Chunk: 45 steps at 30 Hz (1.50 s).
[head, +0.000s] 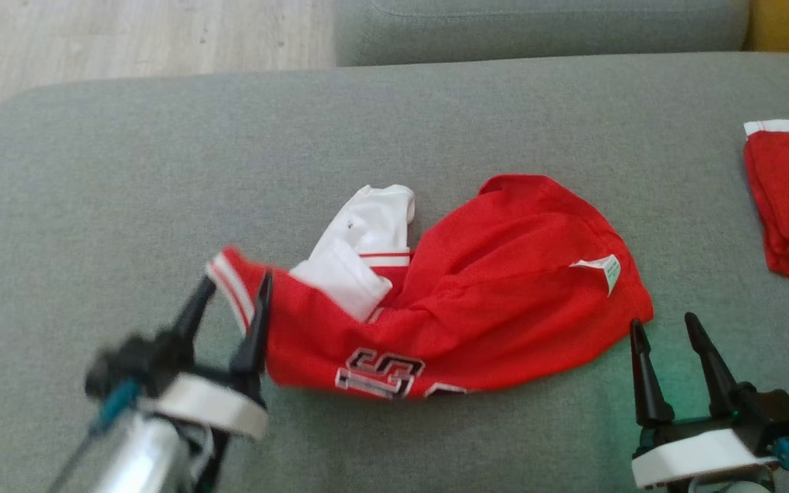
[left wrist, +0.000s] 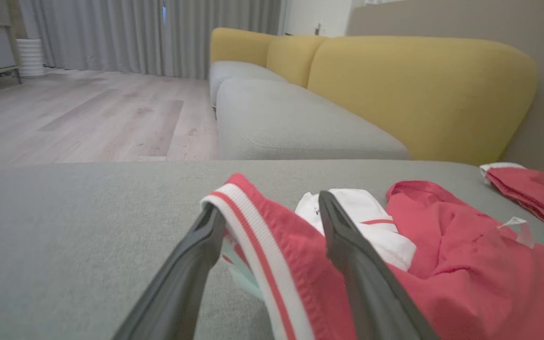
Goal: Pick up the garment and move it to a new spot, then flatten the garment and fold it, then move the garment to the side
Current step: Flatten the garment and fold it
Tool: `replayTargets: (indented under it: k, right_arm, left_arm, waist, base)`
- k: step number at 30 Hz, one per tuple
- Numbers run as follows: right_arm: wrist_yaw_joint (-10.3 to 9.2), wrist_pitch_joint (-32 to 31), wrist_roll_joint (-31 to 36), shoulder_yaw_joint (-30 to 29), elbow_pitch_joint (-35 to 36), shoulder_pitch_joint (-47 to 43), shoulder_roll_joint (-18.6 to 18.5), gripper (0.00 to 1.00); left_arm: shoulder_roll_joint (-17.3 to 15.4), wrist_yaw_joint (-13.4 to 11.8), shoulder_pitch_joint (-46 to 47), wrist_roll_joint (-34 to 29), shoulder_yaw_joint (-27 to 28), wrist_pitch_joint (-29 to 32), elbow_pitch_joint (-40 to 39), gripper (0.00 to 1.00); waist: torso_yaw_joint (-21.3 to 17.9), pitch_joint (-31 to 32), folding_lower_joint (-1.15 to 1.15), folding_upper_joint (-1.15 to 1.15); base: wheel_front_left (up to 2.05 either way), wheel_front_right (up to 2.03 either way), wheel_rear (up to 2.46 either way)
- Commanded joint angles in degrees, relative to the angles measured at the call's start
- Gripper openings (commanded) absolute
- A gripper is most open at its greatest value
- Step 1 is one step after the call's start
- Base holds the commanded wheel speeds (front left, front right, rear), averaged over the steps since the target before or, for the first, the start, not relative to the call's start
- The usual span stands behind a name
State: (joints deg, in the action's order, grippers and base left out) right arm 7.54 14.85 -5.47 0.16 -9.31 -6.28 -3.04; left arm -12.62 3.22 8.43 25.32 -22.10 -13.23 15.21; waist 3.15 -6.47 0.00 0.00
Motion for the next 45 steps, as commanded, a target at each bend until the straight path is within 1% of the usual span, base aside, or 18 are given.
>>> replayTargets:
  k: [1,6,12,14,16,19,22,23,25,26,29,32,37,41,45]
  right_arm:
    - [-0.05,0.15,0.23,1.95,1.92,2.14,-1.12,1.0]
    - [-0.05,0.15,0.04,2.63,1.9,3.52,-1.62,1.0]
    - [-0.05,0.15,0.03,3.11,1.57,4.02,-1.83,1.0]
    - [-0.05,0.15,0.01,3.03,1.34,3.96,-1.79,1.0]
    - [-0.05,0.15,-0.03,2.84,1.31,3.88,-1.72,1.0]
    - [-0.05,0.15,-0.16,2.42,1.32,3.28,-1.43,1.0]
    - [-0.05,0.15,-0.18,2.18,1.44,2.52,-1.16,1.0]
    - [-0.05,0.15,-0.22,1.51,1.63,1.78,-0.98,1.0]
    - [-0.05,0.15,-0.24,0.95,1.71,1.0,-0.82,1.0]
    - [-0.05,0.15,-0.21,0.76,1.71,0.79,-0.76,1.0]
    - [-0.05,0.15,-0.08,0.67,1.71,0.84,-0.77,1.0]
    - [-0.05,0.15,0.12,1.38,1.71,1.83,-1.18,1.0]
    - [-0.05,0.15,0.2,1.86,2.11,3.57,-1.67,1.0]
    - [-0.05,0.15,0.11,2.76,2.34,4.88,-1.97,1.0]
    - [-0.05,0.15,0.05,3.44,2.32,6.16,-1.95,1.0]
  left_arm:
    - [-3.29,0.88,5.77,-1.67,1.02,2.16,-3.31,1.0]
    - [-9.71,2.02,13.94,-4.19,1.61,7.54,-6.72,1.0]
    - [-15.15,2.63,21.14,-5.18,3.25,12.14,-8.71,1.0]
    - [-16.09,2.56,21.9,-4.22,4.44,12.98,-9.55,1.0]
    - [-16.28,2.31,21.54,-3.33,5.16,13.47,-10.01,1.0]
    - [-16.84,1.78,17.63,-1.24,5.92,15.1,-11.67,1.0]
    - [-16.43,-0.1,10.66,0.36,6.51,14.81,-14.28,1.0]
    - [-15.63,-1.57,5.41,1.25,6.61,14.09,-16.17,1.0]
    - [-14.63,-3.09,0.86,2.02,6.63,13.45,-17.72,1.0]
    - [-14.24,-3.54,-0.87,2.29,6.43,13.29,-18.39,1.0]
    - [-13.85,-3.66,-2.72,2.17,5.41,13.16,-19.56,1.0]
    - [-14.31,-3.07,-0.5,0.97,4.42,13.77,-19.93,1.0]
    - [-14.79,0.22,8.89,-0.37,1.91,16.78,-17.93,1.0]
    - [-14.31,2.45,17.94,0.97,-0.09,20.96,-12.42,1.0]
    - [-14.96,3.66,27.1,2.5,-2.16,26.01,-4.46,1.0]
  waist:
    - [-0.51,-0.66,0.0,0.0]
    - [-1.85,-2.16,0.0,0.0]
    - [-3.63,-2.66,0.0,0.0]
    - [-4.41,-2.3,0.0,0.0]
    - [-4.82,-2.02,0.0,0.0]
    - [-5.58,-1.31,0.0,0.0]
    - [-5.58,-0.9,0.0,0.0]
    - [-4.84,-0.57,0.0,0.0]
    - [-3.76,-0.18,0.0,0.0]
    - [-3.22,-0.06,0.0,0.0]
    - [-1.44,0.03,0.0,0.0]
    - [-0.72,-0.22,0.0,0.0]
    - [-0.96,-1.92,0.0,0.0]
    - [-2.61,-4.48,0.0,0.0]
    - [-4.76,-7.53,0.0,0.0]
  base:
    - [0.0,0.0,0.0]
    - [0.0,0.0,0.0]
    - [0.0,0.0,0.0]
    - [0.0,0.0,0.0]
    - [0.0,0.0,0.0]
    - [0.0,0.0,0.0]
    - [0.0,0.0,0.0]
    - [0.0,0.0,0.0]
    - [0.0,0.0,0.0]
    - [0.0,0.0,0.0]
    - [0.0,0.0,0.0]
    - [0.0,0.0,0.0]
    - [0.0,0.0,0.0]
    - [0.0,0.0,0.0]
    - [0.0,0.0,0.0]
